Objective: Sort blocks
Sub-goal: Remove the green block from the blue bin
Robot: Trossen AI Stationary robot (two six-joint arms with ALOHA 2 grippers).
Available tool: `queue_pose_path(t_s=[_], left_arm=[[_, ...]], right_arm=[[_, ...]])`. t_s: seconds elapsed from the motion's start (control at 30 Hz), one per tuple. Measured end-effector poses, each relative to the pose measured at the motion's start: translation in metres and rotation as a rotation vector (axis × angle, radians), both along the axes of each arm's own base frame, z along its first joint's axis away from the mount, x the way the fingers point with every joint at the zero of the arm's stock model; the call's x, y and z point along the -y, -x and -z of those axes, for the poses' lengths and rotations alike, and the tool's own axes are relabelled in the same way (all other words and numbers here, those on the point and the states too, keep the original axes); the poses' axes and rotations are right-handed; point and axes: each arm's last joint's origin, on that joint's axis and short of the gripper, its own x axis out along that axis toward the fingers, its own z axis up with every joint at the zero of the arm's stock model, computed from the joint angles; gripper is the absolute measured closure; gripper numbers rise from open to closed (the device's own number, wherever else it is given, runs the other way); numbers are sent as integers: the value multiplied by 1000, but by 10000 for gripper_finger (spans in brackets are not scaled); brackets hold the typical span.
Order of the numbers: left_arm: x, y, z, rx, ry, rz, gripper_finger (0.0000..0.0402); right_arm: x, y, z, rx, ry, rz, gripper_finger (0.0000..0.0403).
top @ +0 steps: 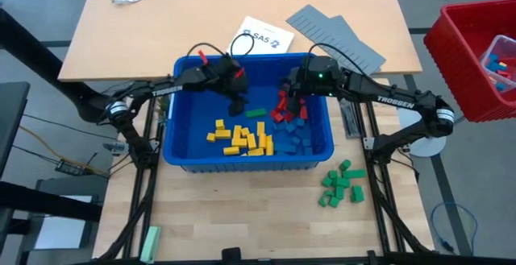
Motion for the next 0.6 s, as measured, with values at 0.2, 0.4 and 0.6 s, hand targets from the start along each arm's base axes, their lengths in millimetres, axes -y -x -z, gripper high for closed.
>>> queue_pose_path(t_s=[0.2, 0.4, 0.6], left_arm=[[2, -14, 51, -56, -12, 7, 204], [-1, -34, 95, -162, 0, -4, 204], [-9, -47, 113, -185, 13, -29, 204]], right_arm=[[4, 2, 0, -7, 21, 41, 250], [3, 1, 0, -7, 20, 36, 243], [3, 2, 1, -16, 17, 36, 245]])
